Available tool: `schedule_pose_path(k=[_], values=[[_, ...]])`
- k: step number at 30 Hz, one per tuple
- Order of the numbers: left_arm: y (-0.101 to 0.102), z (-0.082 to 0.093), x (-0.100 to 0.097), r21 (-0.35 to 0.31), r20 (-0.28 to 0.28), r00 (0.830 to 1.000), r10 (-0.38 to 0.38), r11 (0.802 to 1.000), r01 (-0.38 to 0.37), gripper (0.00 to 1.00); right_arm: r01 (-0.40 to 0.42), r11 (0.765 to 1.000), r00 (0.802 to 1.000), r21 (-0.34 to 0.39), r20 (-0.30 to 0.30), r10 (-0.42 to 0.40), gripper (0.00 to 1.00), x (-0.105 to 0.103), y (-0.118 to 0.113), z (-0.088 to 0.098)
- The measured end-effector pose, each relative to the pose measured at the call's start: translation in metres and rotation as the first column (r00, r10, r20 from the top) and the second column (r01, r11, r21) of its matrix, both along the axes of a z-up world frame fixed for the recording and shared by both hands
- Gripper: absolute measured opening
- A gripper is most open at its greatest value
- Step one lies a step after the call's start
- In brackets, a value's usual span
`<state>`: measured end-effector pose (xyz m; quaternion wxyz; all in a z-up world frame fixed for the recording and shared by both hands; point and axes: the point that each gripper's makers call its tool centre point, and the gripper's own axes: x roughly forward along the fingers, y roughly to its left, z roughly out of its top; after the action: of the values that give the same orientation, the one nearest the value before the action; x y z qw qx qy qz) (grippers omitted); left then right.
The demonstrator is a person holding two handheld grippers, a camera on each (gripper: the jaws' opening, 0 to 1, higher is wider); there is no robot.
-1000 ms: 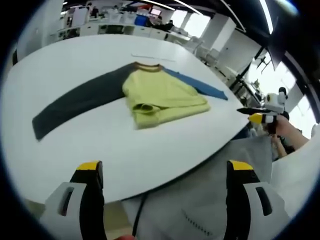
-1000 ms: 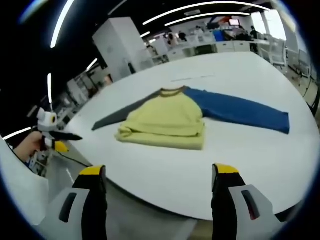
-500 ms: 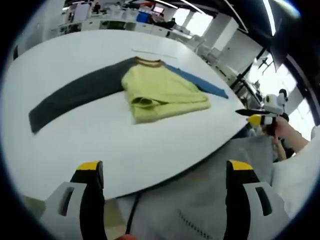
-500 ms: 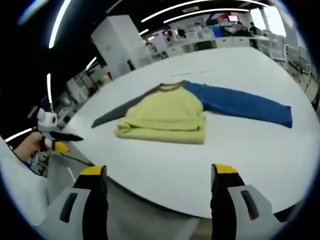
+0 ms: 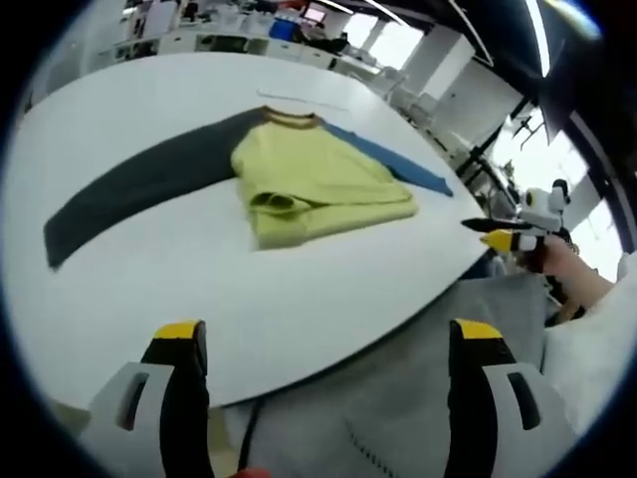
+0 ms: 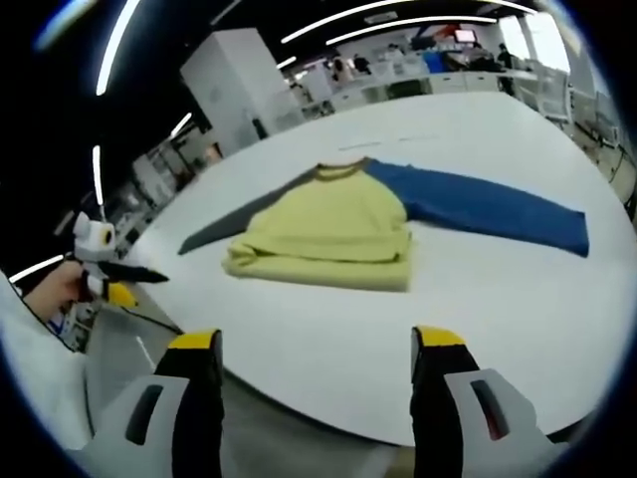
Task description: Fold the garment on the visible template until the final outline fits inside the template.
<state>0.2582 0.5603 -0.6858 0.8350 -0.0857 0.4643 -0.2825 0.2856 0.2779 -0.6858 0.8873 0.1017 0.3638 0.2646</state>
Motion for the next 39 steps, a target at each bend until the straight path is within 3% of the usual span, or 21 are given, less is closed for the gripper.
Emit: schedule_pose_path(k=[9,39], values=[[0.001,-0.005,0.019,0.000,-0.003,1.000,0.002,1.000,-0.002,0.97,-0.013,1.000,1.000,-0.012,-0.003,0.013,0.75,0.011,0.004,-0.005],[-0.005,-0.018,0.042,-0.008,-0.036,0.999,0.002,1.000,-0.002,0.95,-0.029,0.997,0.999,-0.068,0.015,0.030,0.65,0.048,0.005,-0.018]])
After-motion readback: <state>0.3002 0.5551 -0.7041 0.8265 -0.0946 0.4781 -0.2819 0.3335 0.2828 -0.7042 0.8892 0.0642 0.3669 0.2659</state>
